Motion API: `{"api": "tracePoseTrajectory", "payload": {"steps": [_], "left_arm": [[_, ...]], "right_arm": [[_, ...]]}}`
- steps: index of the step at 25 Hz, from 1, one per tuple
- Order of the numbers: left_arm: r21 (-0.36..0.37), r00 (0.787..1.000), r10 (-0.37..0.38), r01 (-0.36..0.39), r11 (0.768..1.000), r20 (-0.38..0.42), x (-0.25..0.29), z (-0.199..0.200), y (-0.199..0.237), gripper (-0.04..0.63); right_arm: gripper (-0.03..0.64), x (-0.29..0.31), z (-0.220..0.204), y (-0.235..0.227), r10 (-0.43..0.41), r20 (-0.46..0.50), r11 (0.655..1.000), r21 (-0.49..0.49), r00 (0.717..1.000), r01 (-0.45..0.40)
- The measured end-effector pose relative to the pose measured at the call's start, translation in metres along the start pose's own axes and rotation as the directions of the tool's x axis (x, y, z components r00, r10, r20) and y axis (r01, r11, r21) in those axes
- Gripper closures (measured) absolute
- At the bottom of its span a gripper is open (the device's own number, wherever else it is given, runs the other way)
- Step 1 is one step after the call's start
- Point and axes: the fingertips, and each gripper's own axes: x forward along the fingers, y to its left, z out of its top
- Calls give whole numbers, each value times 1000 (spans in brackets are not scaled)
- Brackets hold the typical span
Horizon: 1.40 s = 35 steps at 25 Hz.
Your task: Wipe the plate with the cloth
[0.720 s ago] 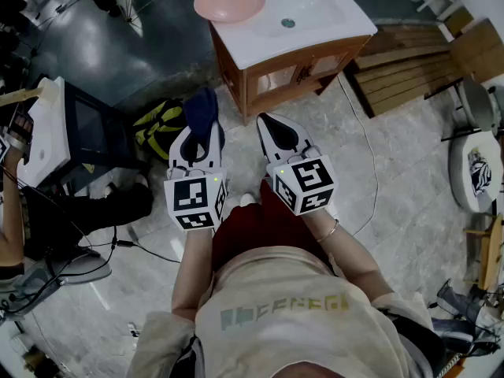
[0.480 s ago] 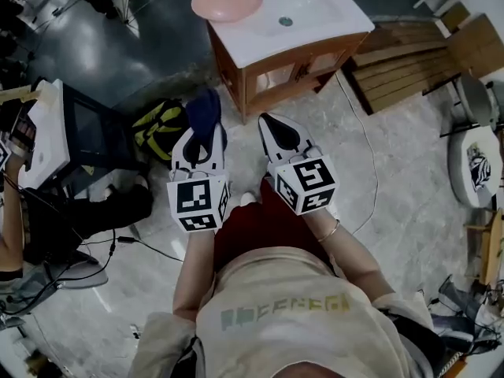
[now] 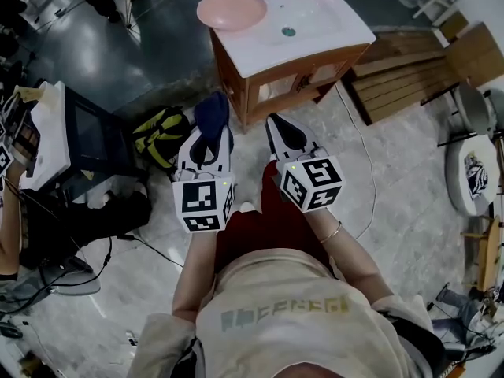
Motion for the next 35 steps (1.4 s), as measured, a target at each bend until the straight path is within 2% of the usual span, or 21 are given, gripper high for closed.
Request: {"api": "tracePoseTrajectory", "payload": {"steps": [13,20,35], "left_arm": [[5,1000,17,-17,1000,-7,94,15,31,515],[-46,998,43,-46,998,-51,167,20,50,515],[-76,982,156,-165,983,-107,293,42,78,515]], "right_arm": [[578,93,31,-62,-4,25,999,36,1000,3],[578,149,40,-110,20,-13,999,41,1000,-19],[578,241,71,-215,58,-72,996,74,996,-53]]}}
